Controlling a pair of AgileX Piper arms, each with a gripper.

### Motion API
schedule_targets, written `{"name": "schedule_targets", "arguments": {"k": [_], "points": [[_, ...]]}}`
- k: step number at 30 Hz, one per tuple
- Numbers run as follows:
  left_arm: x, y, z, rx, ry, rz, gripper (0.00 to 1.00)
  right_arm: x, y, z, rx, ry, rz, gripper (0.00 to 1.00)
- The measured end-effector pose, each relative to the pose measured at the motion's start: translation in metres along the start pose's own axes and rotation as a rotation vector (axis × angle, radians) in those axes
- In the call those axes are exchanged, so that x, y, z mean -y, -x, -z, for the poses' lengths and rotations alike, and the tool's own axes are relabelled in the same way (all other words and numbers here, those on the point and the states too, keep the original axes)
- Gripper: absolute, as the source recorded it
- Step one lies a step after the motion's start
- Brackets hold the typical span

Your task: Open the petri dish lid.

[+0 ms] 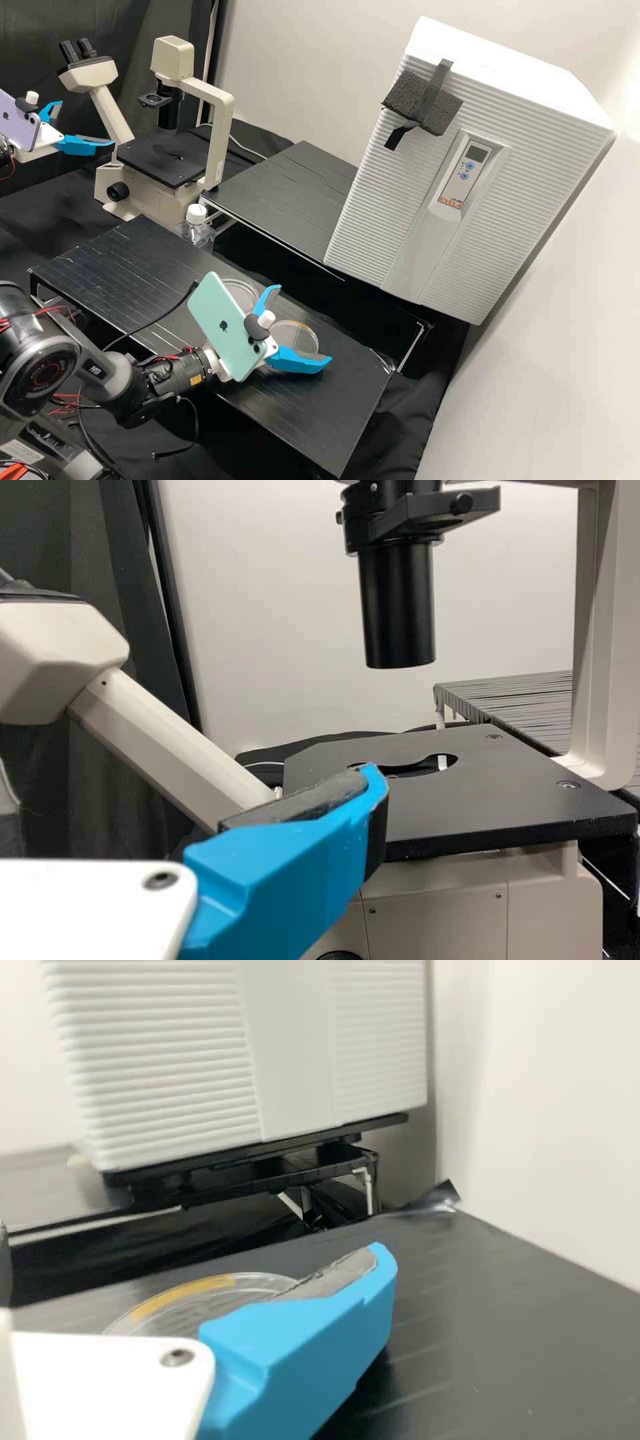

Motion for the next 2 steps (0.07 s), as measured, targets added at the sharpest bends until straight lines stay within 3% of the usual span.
{"name": "schedule_targets", "arguments": {"k": [2], "points": [[0.0000,0.0000,0.0000,0.000,0.000,0.000,1.00,-0.0023,-0.0006,-0.0010,-0.004,-0.032,-0.006,1.00]]}}
